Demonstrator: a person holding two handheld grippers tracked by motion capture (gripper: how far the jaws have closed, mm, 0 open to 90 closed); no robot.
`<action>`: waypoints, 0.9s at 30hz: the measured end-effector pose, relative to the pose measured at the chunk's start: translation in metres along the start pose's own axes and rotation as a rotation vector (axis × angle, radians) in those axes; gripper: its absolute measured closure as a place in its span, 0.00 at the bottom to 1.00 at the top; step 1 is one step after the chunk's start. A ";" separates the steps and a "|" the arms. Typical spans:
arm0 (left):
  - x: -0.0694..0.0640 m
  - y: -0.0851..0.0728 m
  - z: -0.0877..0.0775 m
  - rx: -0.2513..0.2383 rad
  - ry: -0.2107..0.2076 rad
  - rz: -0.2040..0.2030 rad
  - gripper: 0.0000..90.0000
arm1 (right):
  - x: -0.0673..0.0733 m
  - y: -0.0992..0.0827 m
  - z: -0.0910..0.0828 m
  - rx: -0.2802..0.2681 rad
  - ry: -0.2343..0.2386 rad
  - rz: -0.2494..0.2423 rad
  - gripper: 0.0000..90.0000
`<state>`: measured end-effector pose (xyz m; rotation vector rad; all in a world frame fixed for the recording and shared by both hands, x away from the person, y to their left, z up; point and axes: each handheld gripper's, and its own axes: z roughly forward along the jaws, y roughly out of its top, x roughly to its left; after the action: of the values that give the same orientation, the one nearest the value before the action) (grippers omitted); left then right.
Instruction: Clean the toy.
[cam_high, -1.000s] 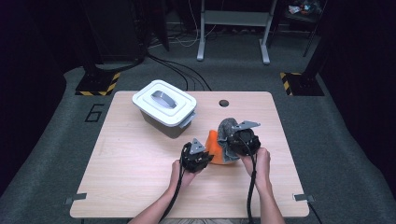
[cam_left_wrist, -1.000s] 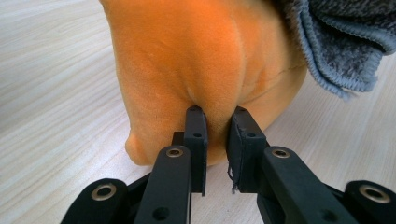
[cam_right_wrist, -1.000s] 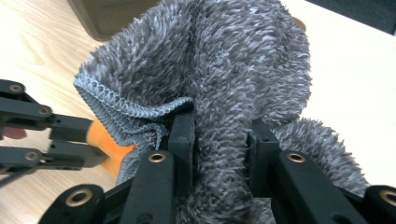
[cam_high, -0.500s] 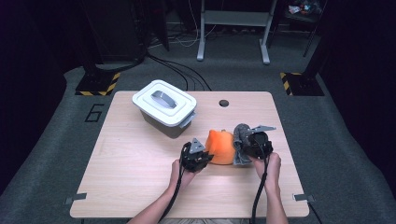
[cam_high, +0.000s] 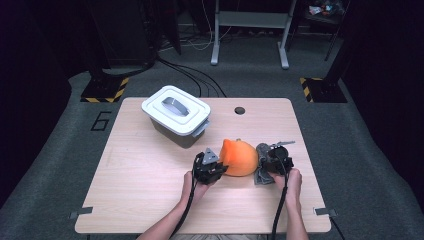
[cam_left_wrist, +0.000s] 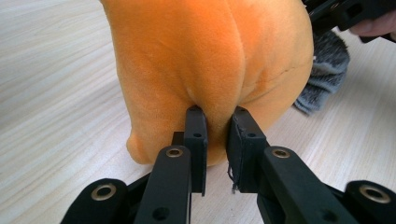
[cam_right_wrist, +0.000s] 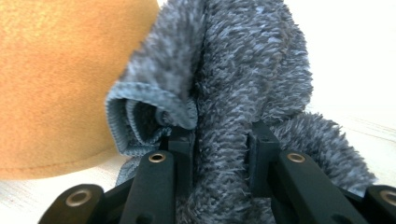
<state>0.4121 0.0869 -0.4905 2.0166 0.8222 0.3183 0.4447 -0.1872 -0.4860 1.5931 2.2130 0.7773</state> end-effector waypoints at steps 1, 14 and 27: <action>0.000 0.000 0.000 0.004 -0.003 0.001 0.88 | 0.000 0.000 -0.002 -0.003 -0.003 0.001 0.76; 0.000 0.000 0.000 -0.001 0.004 0.002 0.87 | 0.037 0.020 -0.070 -0.197 -0.016 -0.126 0.76; 0.002 0.000 -0.001 -0.014 0.001 0.008 0.78 | 0.059 0.029 -0.050 -0.158 -0.009 -0.188 0.77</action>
<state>0.4125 0.0893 -0.4902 2.0071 0.8102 0.3290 0.4201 -0.1372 -0.4246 1.2920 2.1958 0.8632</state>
